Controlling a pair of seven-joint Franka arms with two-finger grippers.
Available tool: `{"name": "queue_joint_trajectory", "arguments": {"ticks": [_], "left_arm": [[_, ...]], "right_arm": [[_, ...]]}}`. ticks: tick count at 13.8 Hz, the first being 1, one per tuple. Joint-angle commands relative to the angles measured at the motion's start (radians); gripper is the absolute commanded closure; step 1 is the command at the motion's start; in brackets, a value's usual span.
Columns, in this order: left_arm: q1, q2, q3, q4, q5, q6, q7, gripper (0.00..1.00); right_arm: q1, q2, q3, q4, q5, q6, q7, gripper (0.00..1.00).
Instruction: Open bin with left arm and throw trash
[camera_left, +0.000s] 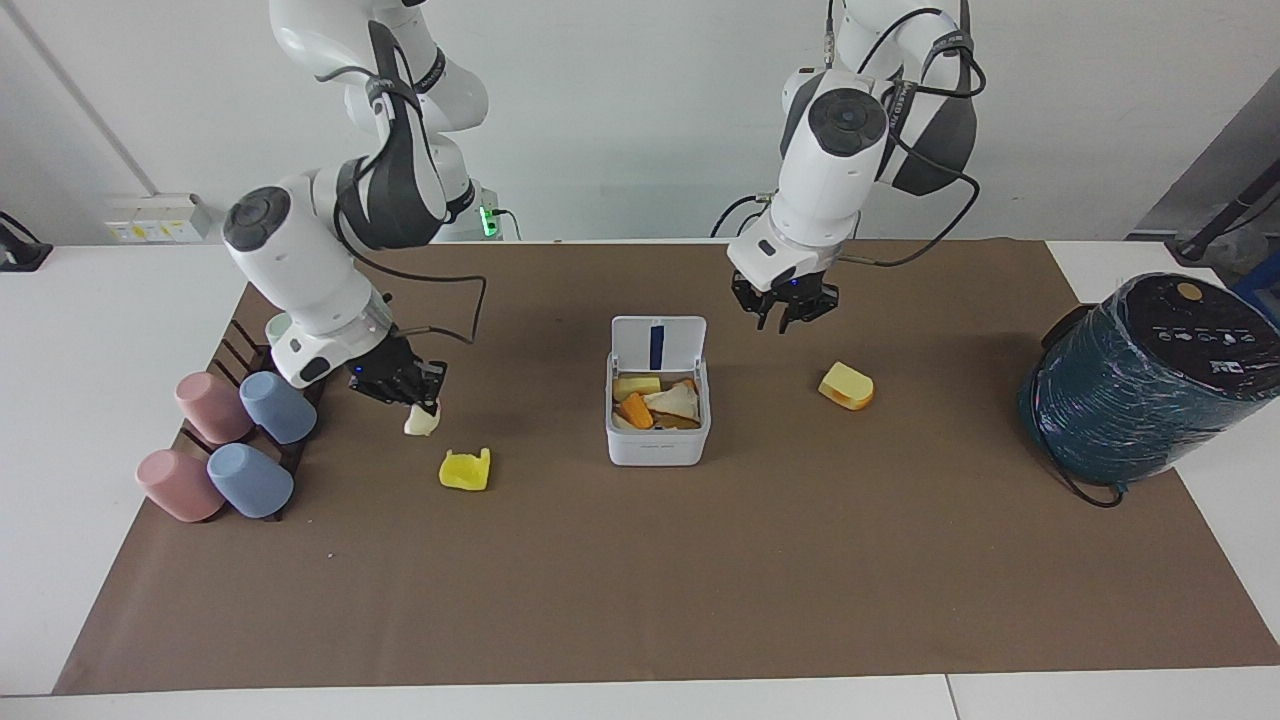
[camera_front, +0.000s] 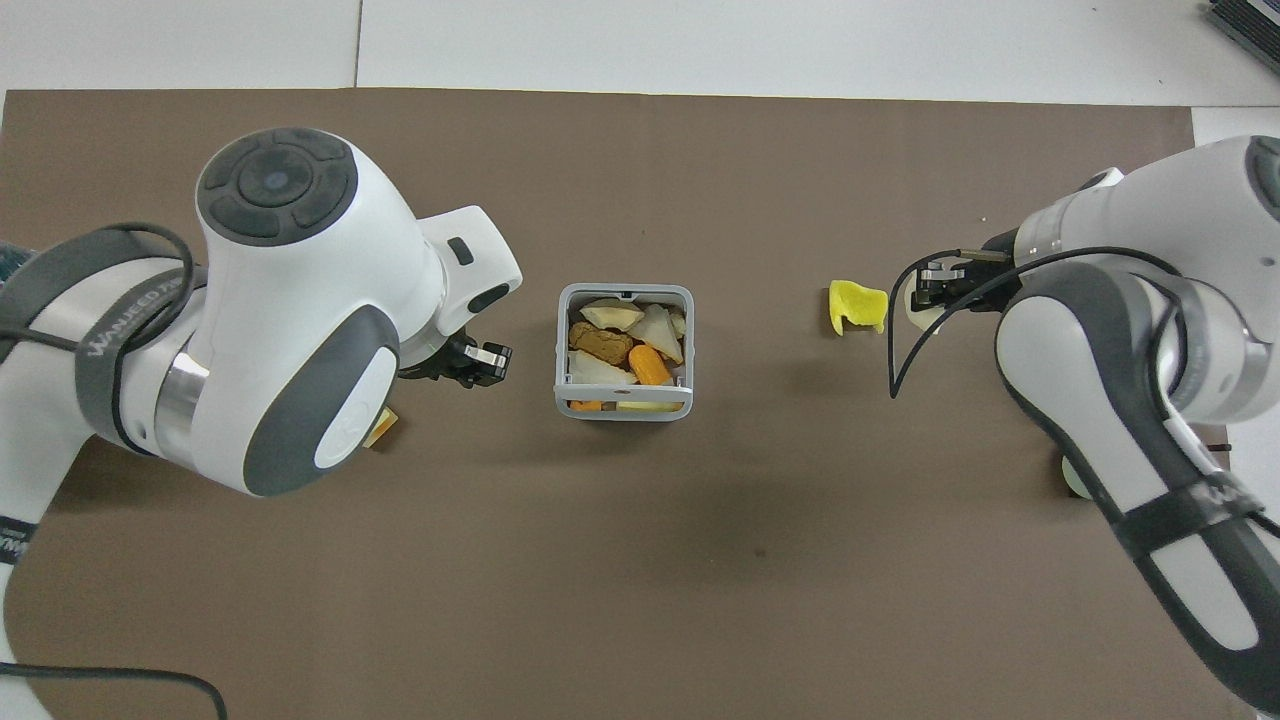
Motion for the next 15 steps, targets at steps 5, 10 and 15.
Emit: {"name": "queue_joint_trajectory", "arguments": {"ticks": [5, 10, 15], "left_arm": [[0.197, -0.147, -0.006, -0.46, 0.0, 0.507, 0.212, 0.0], [0.267, -0.122, -0.006, -0.593, -0.002, 0.689, 0.217, 0.0], [0.289, -0.057, -0.006, -0.645, 0.0, 0.776, 0.208, 0.0]], "right_arm": [[0.176, 0.01, 0.013, 0.001, 0.349, 0.212, 0.395, 1.0], [0.33, 0.064, 0.013, -0.021, 0.415, 0.389, 0.482, 1.0], [0.412, 0.118, 0.013, -0.061, 0.415, 0.518, 0.488, 1.0]]}}
